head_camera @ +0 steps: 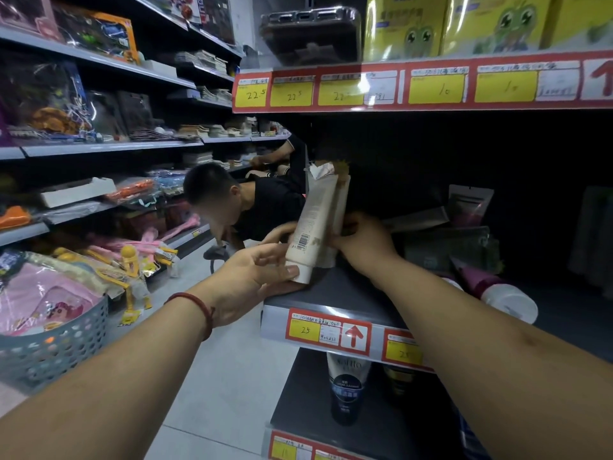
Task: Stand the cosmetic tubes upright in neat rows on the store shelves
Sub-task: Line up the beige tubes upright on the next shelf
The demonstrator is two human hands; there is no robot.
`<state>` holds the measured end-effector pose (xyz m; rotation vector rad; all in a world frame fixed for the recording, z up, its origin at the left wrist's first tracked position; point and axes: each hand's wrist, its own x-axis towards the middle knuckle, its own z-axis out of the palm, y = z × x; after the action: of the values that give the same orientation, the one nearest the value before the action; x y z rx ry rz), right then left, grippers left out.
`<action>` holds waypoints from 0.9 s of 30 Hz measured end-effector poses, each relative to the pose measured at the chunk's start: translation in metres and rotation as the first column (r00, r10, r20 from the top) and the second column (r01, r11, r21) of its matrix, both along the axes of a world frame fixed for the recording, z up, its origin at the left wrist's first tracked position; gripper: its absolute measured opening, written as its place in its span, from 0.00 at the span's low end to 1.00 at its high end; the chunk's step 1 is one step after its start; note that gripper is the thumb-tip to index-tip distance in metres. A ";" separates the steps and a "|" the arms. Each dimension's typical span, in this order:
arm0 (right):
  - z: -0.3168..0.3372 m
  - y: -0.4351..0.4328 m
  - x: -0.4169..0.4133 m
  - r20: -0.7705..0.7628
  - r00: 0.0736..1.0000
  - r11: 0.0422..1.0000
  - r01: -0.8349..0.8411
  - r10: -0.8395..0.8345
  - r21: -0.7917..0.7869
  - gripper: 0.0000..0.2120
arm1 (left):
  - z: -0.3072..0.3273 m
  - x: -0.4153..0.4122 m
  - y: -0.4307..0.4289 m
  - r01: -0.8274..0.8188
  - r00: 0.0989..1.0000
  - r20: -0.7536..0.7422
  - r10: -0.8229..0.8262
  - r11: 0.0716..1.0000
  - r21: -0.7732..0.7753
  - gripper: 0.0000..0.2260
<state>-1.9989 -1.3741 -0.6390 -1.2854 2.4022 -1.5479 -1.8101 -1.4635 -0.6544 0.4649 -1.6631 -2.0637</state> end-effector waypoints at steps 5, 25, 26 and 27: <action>0.002 0.007 0.004 0.035 0.999 1.000 -0.017 0.017 0.007 0.22 | 0.003 0.004 0.008 -0.026 0.999 -0.027 0.027 1.000 0.014 0.18; 0.052 0.099 0.020 0.365 0.806 0.876 -0.479 0.466 -0.062 0.19 | 0.031 -0.015 0.062 0.155 0.985 0.130 -0.116 0.922 -0.355 0.29; 0.051 0.104 0.018 0.341 0.840 0.898 -0.438 0.421 -0.031 0.20 | 0.030 -0.021 0.068 0.135 0.986 0.149 -0.080 0.901 -0.412 0.28; 0.050 0.107 0.016 0.323 0.867 0.918 -0.396 0.379 -0.014 0.21 | 0.028 -0.028 0.074 0.098 0.988 0.154 -0.029 0.882 -0.460 0.27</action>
<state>-1.9830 -1.2667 -0.5889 -1.2875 1.8373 -1.4319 -1.8380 -1.3894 -0.6265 0.4017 -2.2042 -1.6135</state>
